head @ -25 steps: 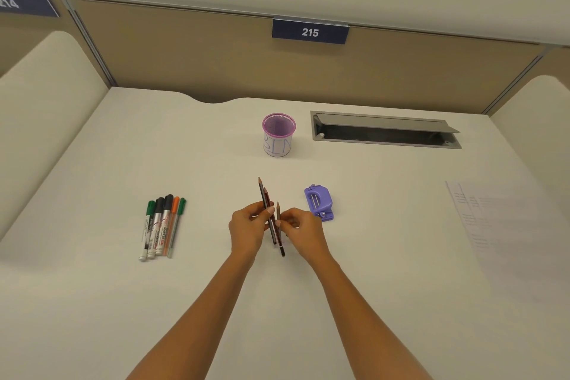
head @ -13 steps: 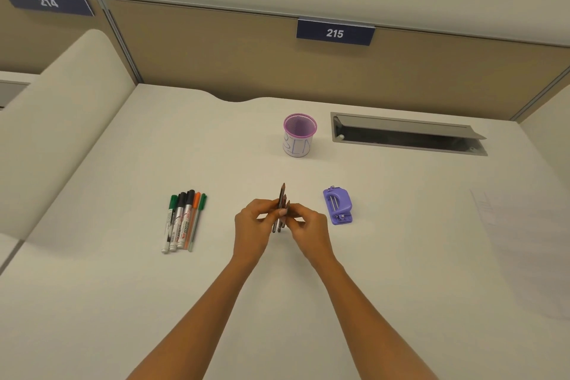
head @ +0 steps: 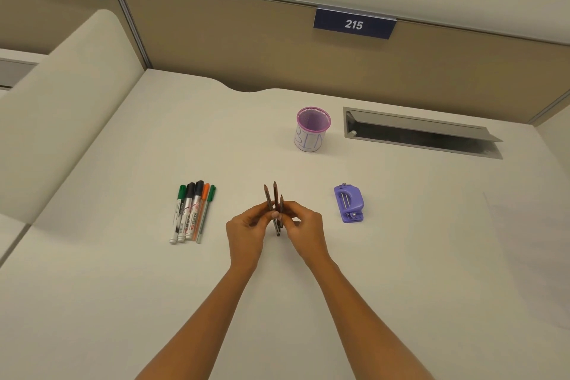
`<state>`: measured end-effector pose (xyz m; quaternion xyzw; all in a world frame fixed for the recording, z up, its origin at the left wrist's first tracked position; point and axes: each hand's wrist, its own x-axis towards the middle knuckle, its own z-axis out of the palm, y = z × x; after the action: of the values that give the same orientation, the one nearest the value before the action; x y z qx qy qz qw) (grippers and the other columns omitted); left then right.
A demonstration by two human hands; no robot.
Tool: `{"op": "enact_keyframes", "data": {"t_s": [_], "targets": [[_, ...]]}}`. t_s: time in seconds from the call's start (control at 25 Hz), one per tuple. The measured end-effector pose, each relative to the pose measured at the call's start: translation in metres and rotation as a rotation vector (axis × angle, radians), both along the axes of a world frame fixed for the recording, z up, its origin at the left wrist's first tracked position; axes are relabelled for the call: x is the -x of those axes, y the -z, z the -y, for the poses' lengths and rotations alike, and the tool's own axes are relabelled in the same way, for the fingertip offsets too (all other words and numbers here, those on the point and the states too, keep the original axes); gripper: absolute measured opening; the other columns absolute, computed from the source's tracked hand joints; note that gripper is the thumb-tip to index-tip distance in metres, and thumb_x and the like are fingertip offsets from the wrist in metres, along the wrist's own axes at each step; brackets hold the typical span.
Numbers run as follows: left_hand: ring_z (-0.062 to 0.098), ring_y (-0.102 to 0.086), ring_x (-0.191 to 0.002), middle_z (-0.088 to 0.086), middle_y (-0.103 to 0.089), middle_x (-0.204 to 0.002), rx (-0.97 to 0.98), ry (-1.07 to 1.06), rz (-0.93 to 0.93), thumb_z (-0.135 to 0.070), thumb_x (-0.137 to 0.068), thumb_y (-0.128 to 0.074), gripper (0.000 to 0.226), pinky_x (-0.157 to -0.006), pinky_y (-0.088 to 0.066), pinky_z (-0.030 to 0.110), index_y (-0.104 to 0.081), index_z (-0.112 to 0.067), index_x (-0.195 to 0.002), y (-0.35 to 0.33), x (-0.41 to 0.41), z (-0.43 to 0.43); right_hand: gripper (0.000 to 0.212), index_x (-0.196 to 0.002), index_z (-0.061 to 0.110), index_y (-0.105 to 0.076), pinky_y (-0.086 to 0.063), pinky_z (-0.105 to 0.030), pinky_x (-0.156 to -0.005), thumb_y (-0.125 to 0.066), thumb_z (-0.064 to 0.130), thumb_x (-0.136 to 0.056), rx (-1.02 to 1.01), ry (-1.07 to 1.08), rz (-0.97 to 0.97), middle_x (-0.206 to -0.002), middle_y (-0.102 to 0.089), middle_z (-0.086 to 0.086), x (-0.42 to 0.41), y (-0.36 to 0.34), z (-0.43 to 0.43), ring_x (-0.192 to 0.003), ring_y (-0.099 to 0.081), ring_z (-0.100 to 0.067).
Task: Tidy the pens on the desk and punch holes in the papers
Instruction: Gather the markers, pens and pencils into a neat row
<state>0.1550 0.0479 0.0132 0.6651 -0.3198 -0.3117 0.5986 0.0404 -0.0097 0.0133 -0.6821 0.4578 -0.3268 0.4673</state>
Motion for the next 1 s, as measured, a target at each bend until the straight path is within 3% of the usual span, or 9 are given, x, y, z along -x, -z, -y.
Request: {"op": "enact_keyframes", "data": {"t_s": [0.28, 0.44, 0.56, 0.64, 0.72, 0.84, 1.0], "targets": [[0.0, -0.067, -0.083, -0.013, -0.073, -0.09, -0.013, 0.027, 0.237, -0.013, -0.084, -0.069, 0.022, -0.073, -0.05, 0.007, -0.075, -0.02, -0.105, 0.0, -0.012, -0.001, 0.016, -0.104, 0.015, -0.07, -0.05, -0.004, -0.069, -0.065, 0.014, -0.09, 0.0, 0.001, -0.014, -0.086, -0.066, 0.026, -0.011, 0.005, -0.003, -0.084, -0.066, 0.009], [0.002, -0.07, -0.08, -0.016, -0.073, -0.087, -0.092, -0.006, 0.162, -0.019, -0.084, -0.07, 0.024, -0.074, -0.052, 0.01, -0.074, -0.023, -0.107, -0.006, -0.017, 0.0, 0.018, -0.106, 0.014, -0.07, -0.047, 0.0, -0.065, -0.067, 0.015, -0.089, -0.069, 0.028, -0.032, -0.084, -0.066, 0.025, -0.022, 0.008, -0.006, -0.079, -0.065, 0.013], [0.001, -0.07, -0.072, -0.012, -0.073, -0.076, -0.187, -0.059, 0.211, -0.025, -0.082, -0.072, 0.013, -0.065, -0.053, 0.014, -0.071, -0.024, -0.095, -0.011, -0.032, 0.0, 0.018, -0.104, 0.012, -0.072, -0.058, -0.015, -0.071, -0.069, 0.015, -0.086, -0.164, 0.06, -0.076, -0.082, -0.071, 0.01, -0.045, 0.004, -0.005, -0.072, -0.069, 0.001], [0.003, -0.068, -0.067, -0.008, -0.071, -0.072, -0.279, -0.073, 0.283, -0.027, -0.081, -0.073, 0.01, -0.056, -0.047, 0.012, -0.07, -0.02, -0.087, -0.015, -0.047, 0.0, 0.019, -0.103, 0.01, -0.073, -0.061, -0.03, -0.078, -0.07, 0.016, -0.085, -0.275, 0.071, -0.127, -0.088, -0.075, -0.003, -0.065, 0.0, -0.005, -0.077, -0.072, -0.014], [0.005, -0.063, -0.064, -0.003, -0.073, -0.074, -0.383, -0.08, 0.338, -0.027, -0.08, -0.073, 0.013, -0.052, -0.039, 0.012, -0.072, -0.016, -0.087, -0.015, -0.062, -0.002, 0.019, -0.1, 0.01, -0.073, -0.062, -0.037, -0.078, -0.071, 0.018, -0.084, -0.361, 0.065, -0.197, -0.091, -0.075, -0.008, -0.085, -0.001, -0.006, -0.08, -0.072, -0.022], [0.008, -0.06, -0.065, 0.005, -0.076, -0.081, -0.462, -0.097, 0.386, -0.022, -0.081, -0.073, 0.015, -0.053, -0.036, 0.013, -0.075, -0.01, -0.09, -0.013, -0.075, -0.006, 0.015, -0.093, 0.008, -0.074, -0.061, -0.042, -0.077, -0.069, 0.017, -0.082, -0.421, 0.05, -0.338, -0.089, -0.075, -0.011, -0.11, 0.0, -0.007, -0.08, -0.072, -0.027], [0.021, -0.066, -0.079, 0.012, -0.075, -0.095, -0.509, -0.1, 0.45, -0.008, -0.086, -0.064, 0.017, -0.068, -0.049, 0.026, -0.075, -0.007, -0.099, -0.011, -0.085, -0.011, 0.011, -0.079, 0.004, -0.073, -0.061, -0.043, -0.074, -0.067, 0.013, -0.079, -0.402, 0.022, -0.453, -0.082, -0.074, -0.015, -0.13, 0.001, -0.01, -0.076, -0.073, -0.032]]}}
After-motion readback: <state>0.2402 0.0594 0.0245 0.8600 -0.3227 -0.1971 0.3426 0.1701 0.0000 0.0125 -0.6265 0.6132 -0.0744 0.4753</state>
